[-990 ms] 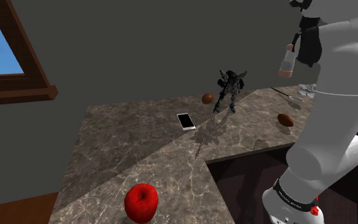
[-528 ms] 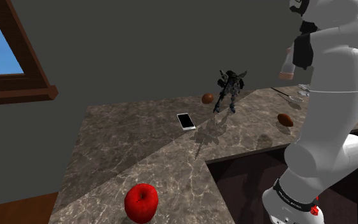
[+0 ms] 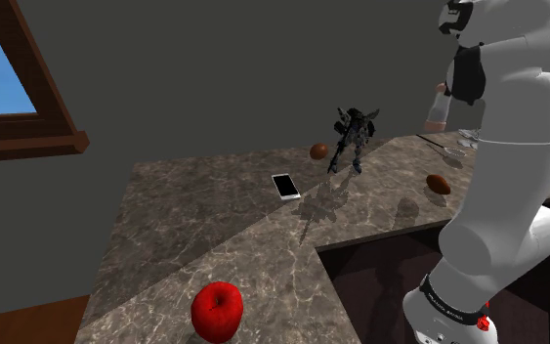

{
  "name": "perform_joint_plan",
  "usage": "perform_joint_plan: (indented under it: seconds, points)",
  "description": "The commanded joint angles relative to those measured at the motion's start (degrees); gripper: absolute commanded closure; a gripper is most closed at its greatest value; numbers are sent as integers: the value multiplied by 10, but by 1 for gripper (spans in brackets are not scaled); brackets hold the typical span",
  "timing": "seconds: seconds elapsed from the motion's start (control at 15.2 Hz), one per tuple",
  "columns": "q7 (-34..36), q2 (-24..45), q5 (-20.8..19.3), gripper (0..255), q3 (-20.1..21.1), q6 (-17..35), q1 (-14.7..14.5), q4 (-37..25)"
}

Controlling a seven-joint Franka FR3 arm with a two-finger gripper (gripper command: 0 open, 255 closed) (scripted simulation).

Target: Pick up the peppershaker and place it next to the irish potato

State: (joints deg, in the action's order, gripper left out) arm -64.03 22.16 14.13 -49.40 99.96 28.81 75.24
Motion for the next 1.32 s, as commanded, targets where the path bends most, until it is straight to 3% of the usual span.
perform_joint_plan:
  seconds: [0.0, 1.25]
  points:
    - [0, -4, -3, 255, 0, 19, -6, 22]
    - [-4, -5, 2, 255, 6, 166, -33, 175]
